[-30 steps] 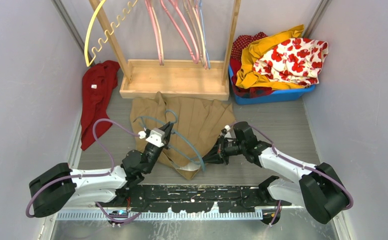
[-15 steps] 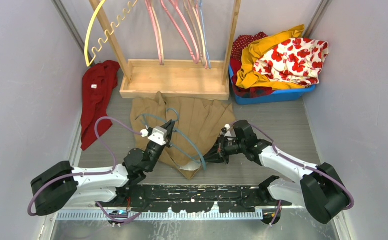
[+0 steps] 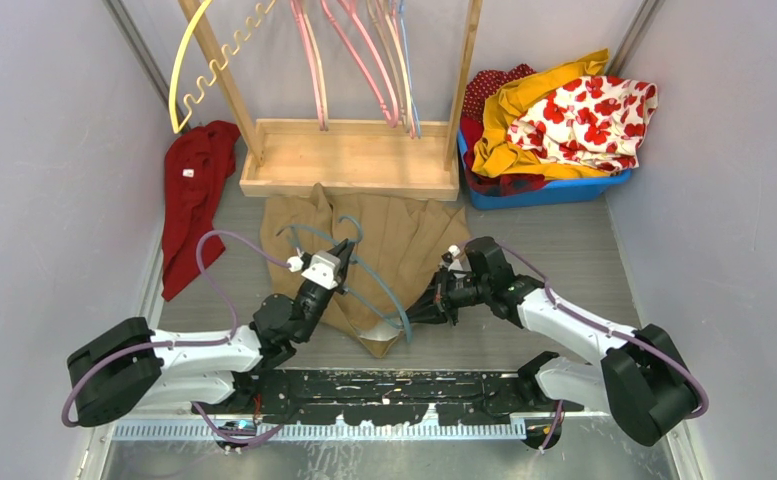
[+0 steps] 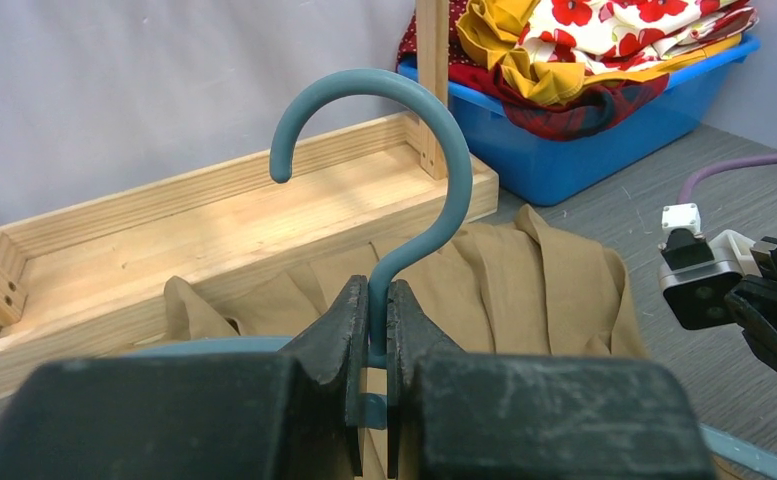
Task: Place the skirt on the hanger
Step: Hang the skirt on the hanger.
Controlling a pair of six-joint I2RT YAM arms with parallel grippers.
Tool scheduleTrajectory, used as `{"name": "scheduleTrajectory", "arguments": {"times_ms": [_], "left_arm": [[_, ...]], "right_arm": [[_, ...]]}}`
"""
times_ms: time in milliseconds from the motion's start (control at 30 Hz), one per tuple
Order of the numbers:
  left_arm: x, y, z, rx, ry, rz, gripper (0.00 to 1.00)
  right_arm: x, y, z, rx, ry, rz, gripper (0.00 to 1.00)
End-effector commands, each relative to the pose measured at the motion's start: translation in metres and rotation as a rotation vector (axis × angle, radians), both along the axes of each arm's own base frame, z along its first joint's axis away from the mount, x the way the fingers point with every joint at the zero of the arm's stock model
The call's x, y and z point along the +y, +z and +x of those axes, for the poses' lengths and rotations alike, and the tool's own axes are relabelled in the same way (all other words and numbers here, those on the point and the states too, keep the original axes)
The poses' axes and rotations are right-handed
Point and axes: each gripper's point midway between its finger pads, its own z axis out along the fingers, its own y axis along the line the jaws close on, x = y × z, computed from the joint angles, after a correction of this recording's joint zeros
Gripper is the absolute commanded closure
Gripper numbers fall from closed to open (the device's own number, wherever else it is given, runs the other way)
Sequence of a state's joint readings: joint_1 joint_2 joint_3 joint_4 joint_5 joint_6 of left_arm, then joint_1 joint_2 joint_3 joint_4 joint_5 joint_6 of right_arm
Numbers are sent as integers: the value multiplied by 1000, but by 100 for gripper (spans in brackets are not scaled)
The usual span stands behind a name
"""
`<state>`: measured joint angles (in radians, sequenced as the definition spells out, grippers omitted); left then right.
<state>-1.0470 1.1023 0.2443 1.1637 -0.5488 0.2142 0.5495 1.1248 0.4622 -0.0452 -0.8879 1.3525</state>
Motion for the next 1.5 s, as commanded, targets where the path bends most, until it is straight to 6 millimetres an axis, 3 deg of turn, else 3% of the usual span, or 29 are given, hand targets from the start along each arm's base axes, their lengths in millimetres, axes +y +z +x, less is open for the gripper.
{"name": "scheduleTrajectory", "arguments": {"times_ms": [0,700,1133,1467], "left_arm": [[-1,34,3,-68,17,-90,96],[-3,33,7,-66,27,-108,97],[-6,25,11,-47,42,-97,97],[-8,25,14,-46,53,-105,98]], "right_arm": [[6,18,4,-51,32,39,99],[15,8,-4,-51,46,-36,99],[15,22,1,-54,-7,-70,99],[22,21,-6,-60,11,-90,99]]}}
